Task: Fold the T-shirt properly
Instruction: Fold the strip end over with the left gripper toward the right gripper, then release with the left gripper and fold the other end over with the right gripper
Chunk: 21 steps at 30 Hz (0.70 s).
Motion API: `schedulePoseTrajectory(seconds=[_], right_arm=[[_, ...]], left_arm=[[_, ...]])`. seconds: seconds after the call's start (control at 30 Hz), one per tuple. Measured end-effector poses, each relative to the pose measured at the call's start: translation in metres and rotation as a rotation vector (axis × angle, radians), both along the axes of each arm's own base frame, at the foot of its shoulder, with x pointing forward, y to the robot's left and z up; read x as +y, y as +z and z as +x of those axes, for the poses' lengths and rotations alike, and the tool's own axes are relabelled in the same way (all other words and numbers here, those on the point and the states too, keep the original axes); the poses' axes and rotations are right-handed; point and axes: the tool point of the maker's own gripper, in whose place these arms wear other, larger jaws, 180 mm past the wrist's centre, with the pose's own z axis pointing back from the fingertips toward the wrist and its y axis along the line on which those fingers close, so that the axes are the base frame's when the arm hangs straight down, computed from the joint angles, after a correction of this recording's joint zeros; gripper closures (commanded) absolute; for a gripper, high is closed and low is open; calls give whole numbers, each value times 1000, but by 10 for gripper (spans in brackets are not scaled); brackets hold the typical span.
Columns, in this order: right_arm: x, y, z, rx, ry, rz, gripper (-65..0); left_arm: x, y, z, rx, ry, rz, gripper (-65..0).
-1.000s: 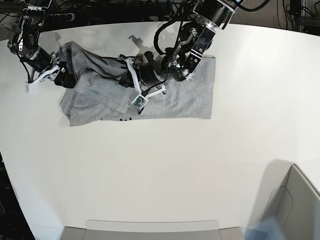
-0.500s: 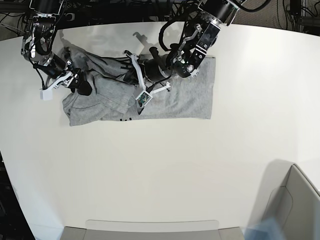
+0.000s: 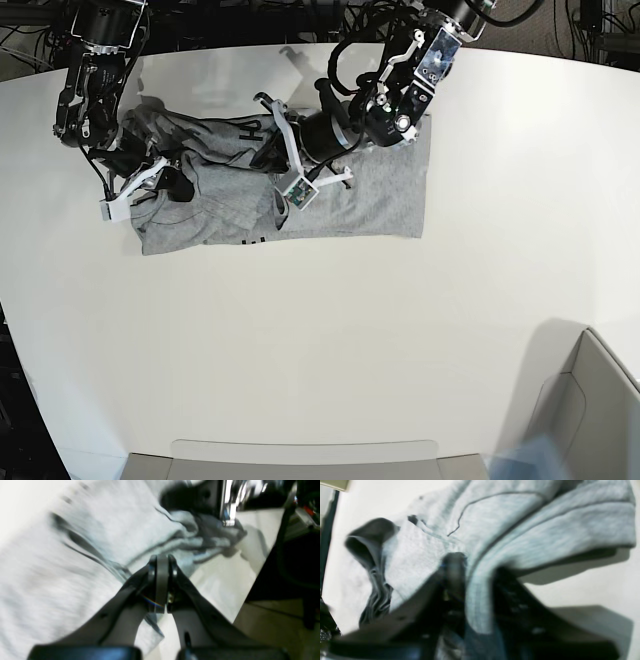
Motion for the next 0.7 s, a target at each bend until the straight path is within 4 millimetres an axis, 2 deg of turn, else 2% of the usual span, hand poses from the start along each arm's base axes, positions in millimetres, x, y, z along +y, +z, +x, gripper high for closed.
schedulePoseTrajectory(seconds=[0.1, 0.17, 0.27, 0.33, 0.4, 0.47, 0.57, 0.63, 0.7], right_arm=[[-6, 0, 2, 1, 37, -74, 0], [-18, 2, 5, 1, 56, -157, 0], [-47, 6, 7, 19, 45, -293, 0], [-70, 9, 9, 52, -29, -371, 0], [-90, 14, 10, 74, -99, -453, 0], [-102, 23, 10, 81, -136, -531, 0], [-96, 42, 16, 52, -120, -618, 0], [-79, 56, 22, 28, -71, -693, 0], [-53, 67, 29, -2, -44, -738, 0]], left_arm=[[4, 14, -3, -18, 22, -40, 0], [19, 12, -5, -2, 71, -41, 0], [48, 8, -1, 11, 162, -18, 0], [66, 13, 6, -12, 221, -12, 0], [77, 14, 8, -13, 260, -14, 0], [90, 8, 7, 8, 300, -4, 0], [111, -4, 1, 47, 361, 20, 0], [127, -12, -3, 72, 403, 41, 0], [141, -20, -8, 105, 430, 74, 0]])
